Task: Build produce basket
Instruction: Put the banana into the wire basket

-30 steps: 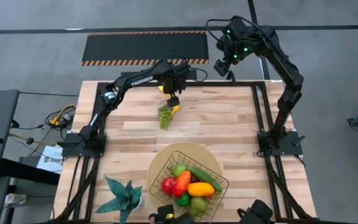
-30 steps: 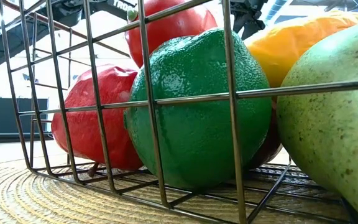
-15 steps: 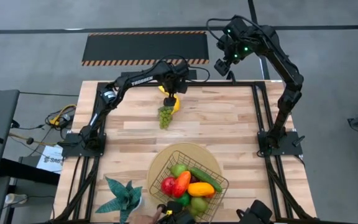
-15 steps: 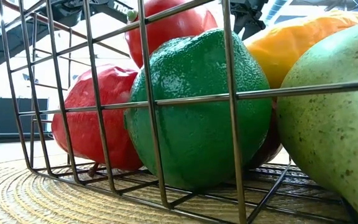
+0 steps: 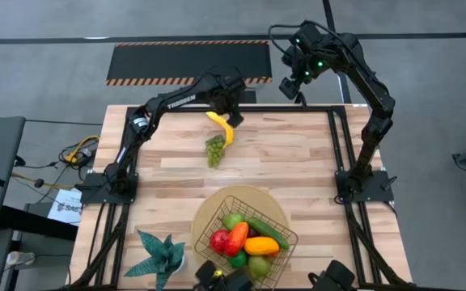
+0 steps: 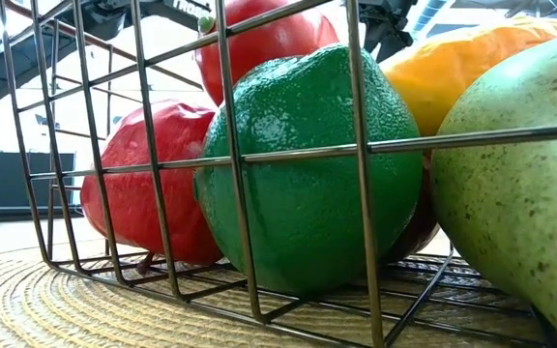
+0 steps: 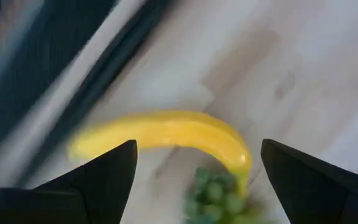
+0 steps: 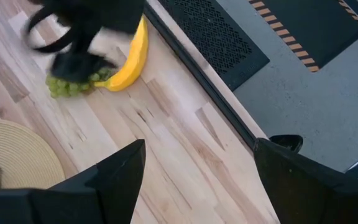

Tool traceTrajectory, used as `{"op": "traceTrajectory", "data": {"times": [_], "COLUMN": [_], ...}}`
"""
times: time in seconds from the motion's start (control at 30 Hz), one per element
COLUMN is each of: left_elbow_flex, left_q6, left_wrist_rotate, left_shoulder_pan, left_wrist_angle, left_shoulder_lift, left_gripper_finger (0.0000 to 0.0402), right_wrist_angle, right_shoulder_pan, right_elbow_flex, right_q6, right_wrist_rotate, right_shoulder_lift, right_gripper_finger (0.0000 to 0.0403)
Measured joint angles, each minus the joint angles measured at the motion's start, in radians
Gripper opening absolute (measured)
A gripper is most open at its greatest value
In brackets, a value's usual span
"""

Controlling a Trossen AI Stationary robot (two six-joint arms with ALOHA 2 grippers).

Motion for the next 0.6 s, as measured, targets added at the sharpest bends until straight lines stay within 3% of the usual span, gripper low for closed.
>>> {"op": "traceTrajectory", "data": {"times": [0.1, 0.27, 0.47, 0.6], "left_elbow_flex": [-0.002, -0.039, -0.065, -0.081], "left_q6": [-0.319, -0.577, -0.627, -0.643], "left_wrist_rotate": [0.019, -0.032, -0.094, -0.080], "left_shoulder_pan": [0.030, 0.071, 0.076, 0.075], "left_wrist_angle": [-0.011, 0.049, -0.011, 0.000], "left_shoulder_lift": [0.014, 0.013, 0.013, 0.014], "left_gripper_finger": [0.0327, 0.0327, 0.0307, 0.0278], "right_wrist_angle": [-0.012, -0.015, -0.015, -0.014], "right_shoulder_pan": [0.000, 0.000, 0.000, 0.000], "right_elbow_flex": [0.000, 0.000, 0.000, 0.000], "right_q6": [-0.002, -0.002, -0.009, -0.011], "right_wrist_rotate": [0.000, 0.000, 0.000, 0.000], "right_shoulder_lift": [0.000, 0.000, 0.000, 0.000], "right_gripper_finger": [0.0317, 0.0317, 0.0317, 0.0317]}}
